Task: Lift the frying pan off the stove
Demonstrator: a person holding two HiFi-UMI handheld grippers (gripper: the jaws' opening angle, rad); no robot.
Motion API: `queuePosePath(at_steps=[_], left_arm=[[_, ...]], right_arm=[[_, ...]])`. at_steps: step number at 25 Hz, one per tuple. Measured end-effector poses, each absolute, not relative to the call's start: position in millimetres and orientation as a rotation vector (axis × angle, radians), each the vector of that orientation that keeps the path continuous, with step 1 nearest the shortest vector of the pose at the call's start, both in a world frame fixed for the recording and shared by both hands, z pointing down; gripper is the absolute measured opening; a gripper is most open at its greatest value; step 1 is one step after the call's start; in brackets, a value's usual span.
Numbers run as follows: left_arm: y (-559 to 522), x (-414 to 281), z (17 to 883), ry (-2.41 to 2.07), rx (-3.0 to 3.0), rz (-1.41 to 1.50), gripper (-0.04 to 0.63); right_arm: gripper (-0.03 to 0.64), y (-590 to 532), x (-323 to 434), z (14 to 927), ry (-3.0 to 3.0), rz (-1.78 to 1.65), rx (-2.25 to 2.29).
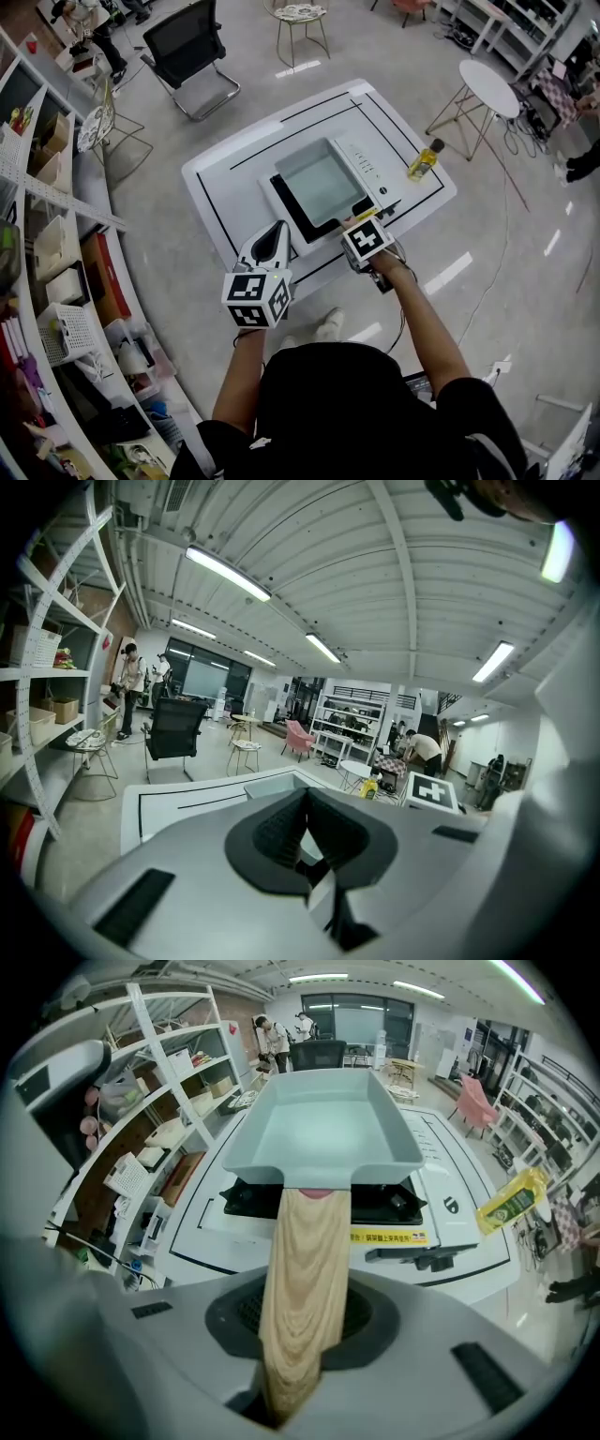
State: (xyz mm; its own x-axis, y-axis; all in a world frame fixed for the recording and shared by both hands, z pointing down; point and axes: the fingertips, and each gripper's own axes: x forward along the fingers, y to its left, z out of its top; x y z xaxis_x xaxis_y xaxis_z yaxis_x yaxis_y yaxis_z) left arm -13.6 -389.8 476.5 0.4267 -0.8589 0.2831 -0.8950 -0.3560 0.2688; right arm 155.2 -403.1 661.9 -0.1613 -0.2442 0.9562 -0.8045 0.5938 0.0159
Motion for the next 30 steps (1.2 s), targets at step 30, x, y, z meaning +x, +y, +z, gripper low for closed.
queuePosePath(at_steps=[30], left_arm=[[-367, -34, 465, -1.478, 2.346, 0.145, 0.011]], right_arm=[[0.035, -372, 117, 639, -1.869, 0.686, 0.951]])
